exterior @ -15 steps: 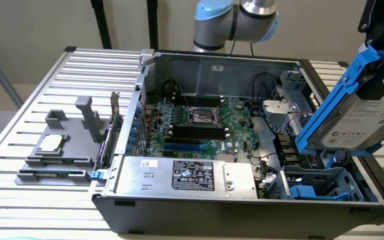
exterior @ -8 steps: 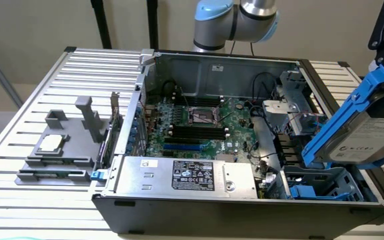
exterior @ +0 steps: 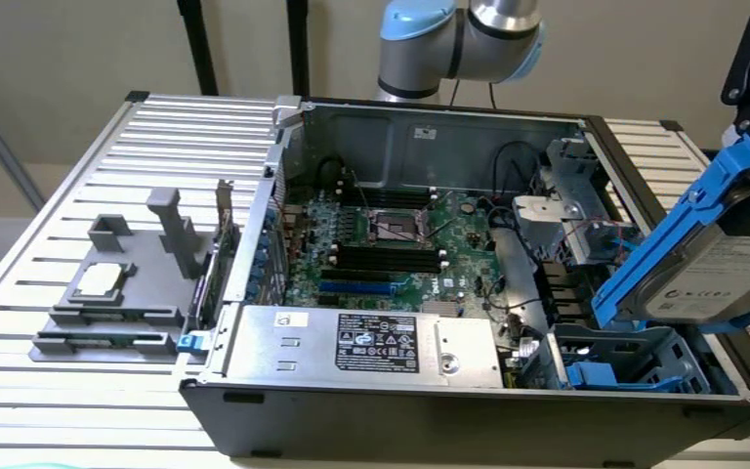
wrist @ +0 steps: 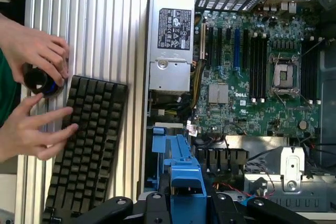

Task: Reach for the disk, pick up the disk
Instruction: 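Pick up the disk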

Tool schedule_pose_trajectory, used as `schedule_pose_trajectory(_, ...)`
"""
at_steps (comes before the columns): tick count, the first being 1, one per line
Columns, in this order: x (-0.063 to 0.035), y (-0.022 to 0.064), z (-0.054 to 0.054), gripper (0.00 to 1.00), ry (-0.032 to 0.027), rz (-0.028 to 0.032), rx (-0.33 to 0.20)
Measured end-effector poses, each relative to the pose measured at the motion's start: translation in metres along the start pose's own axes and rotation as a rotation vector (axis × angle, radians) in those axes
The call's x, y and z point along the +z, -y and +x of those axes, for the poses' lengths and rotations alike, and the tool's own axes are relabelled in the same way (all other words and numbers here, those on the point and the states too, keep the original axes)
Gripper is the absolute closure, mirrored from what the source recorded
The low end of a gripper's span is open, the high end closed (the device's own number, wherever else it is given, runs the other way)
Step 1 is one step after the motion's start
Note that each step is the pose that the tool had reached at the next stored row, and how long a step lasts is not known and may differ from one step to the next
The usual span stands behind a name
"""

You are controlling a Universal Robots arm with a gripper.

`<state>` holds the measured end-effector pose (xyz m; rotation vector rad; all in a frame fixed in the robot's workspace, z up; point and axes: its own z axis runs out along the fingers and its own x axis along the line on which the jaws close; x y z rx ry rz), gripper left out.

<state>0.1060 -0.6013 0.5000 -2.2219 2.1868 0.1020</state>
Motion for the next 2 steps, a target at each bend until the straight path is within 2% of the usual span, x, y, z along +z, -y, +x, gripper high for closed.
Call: schedule_pose_trajectory(2,0.0000,0.0000,0.0000,0.68,0.0001,0.0000,0.000)
